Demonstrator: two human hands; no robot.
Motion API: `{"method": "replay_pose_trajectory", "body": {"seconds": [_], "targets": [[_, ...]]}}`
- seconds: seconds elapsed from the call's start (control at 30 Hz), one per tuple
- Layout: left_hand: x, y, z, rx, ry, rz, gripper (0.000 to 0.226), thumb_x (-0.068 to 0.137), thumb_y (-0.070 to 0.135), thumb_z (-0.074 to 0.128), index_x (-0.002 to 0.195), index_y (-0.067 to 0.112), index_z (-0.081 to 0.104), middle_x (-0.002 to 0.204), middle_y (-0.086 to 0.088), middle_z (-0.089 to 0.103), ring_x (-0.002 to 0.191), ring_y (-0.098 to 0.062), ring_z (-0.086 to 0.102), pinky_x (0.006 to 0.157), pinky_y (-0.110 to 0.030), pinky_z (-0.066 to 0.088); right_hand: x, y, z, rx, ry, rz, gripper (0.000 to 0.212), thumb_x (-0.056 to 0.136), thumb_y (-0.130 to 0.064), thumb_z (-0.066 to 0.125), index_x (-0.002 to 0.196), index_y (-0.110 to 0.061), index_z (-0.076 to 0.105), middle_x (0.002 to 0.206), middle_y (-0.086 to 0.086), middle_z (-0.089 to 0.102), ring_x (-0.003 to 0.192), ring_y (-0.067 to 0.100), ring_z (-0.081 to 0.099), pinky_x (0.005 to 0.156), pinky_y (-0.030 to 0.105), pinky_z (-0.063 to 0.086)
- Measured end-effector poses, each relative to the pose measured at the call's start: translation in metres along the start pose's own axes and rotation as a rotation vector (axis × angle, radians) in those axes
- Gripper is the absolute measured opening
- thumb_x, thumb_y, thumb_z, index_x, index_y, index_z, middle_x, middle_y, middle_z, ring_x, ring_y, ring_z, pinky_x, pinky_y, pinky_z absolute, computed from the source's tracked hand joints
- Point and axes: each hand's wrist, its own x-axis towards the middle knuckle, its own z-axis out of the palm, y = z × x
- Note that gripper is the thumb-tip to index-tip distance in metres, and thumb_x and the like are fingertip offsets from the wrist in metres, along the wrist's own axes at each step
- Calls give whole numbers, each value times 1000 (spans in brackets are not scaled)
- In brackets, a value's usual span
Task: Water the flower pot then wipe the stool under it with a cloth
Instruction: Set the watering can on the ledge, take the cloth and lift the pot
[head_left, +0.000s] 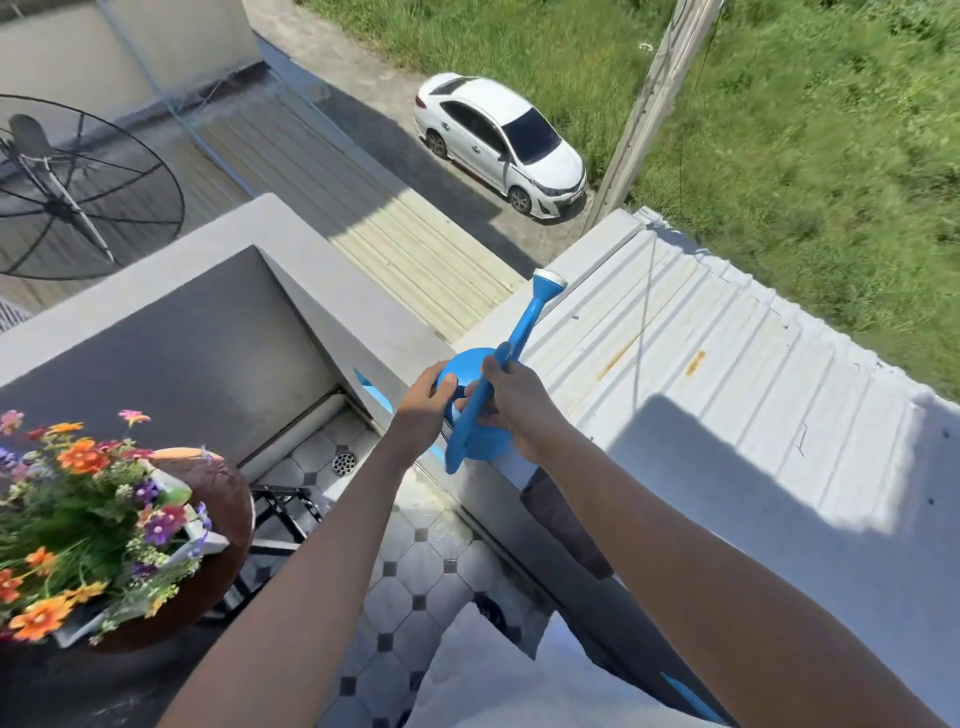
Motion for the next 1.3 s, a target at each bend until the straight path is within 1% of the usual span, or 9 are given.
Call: {"method": "replay_pose_trajectory", "body": {"seconds": [0.13, 0.23, 0.43, 0.6, 0.7, 0.77, 0.9, 1.13, 1.3], "targets": [[-2, 11, 6, 0, 280, 27, 41, 95, 25, 51, 136, 19, 49, 130, 1, 54, 122, -19, 54, 106, -37, 44, -5, 6, -24, -87, 68, -50, 29, 102, -38, 47, 105, -14, 63, 101, 7, 72, 84, 21, 74, 82, 40, 61], [-19, 35, 19, 153, 467, 303, 34, 94, 23, 53, 127, 13, 55, 118, 0, 62, 107, -15, 59, 95, -33, 50, -14, 17, -49, -114, 207, -116, 25, 99, -37, 51, 108, -17, 63, 99, 2, 70, 81, 15, 70, 69, 31, 57], [-62, 63, 80, 245, 336, 683, 14, 93, 15, 56, 104, 9, 63, 91, 2, 65, 81, -10, 60, 69, -17, 46, -31, 72, -108, -189, 441, -130, 15, 91, -13, 54, 93, -22, 66, 87, 5, 69, 68, 18, 63, 63, 35, 50], [-55, 10, 129, 427, 47, 392, 11, 92, 19, 56, 98, 15, 65, 83, 2, 64, 76, -12, 61, 76, -30, 54, -37, 126, -138, -392, 514, -111, 24, 88, -4, 53, 86, -20, 70, 79, -1, 69, 76, 20, 64, 69, 31, 51], [-42, -30, 145, 611, -19, 236, 20, 91, 28, 58, 105, 15, 64, 96, -2, 67, 91, -20, 64, 83, -37, 55, -34, 149, -145, -493, 535, -86, 24, 87, -1, 54, 90, -17, 71, 78, 0, 68, 71, 15, 61, 59, 17, 43], [-37, -50, 154, 721, -46, 172, 34, 89, 37, 60, 114, 14, 62, 108, -6, 67, 102, -25, 62, 89, -40, 53, -29, 162, -146, -521, 537, -64, 22, 86, -2, 59, 94, -17, 72, 86, 1, 70, 80, 17, 63, 69, 20, 46], [-28, -70, 164, 844, -28, 134, 31, 90, 34, 63, 114, 16, 63, 112, -7, 64, 109, -27, 57, 93, -40, 49, -25, 180, -141, -563, 494, -88, 25, 86, -2, 61, 103, -17, 70, 100, -1, 61, 98, 18, 61, 92, 32, 49], [-33, -62, 160, 552, 170, 64, 16, 99, 25, 48, 107, 14, 57, 106, -4, 60, 103, -22, 55, 93, -42, 48, -21, 188, -134, -556, 430, -174, 31, 86, 1, 60, 108, -19, 68, 101, -4, 56, 102, 18, 58, 96, 33, 49], [-42, -72, 150, 553, 167, -26, 30, 90, 28, 63, 113, 15, 49, 123, -7, 51, 118, -24, 45, 98, -37, 45, -17, 194, -133, -595, 377, -133, 37, 87, -1, 58, 120, -16, 66, 109, -2, 54, 108, 22, 57, 98, 38, 49]]}}
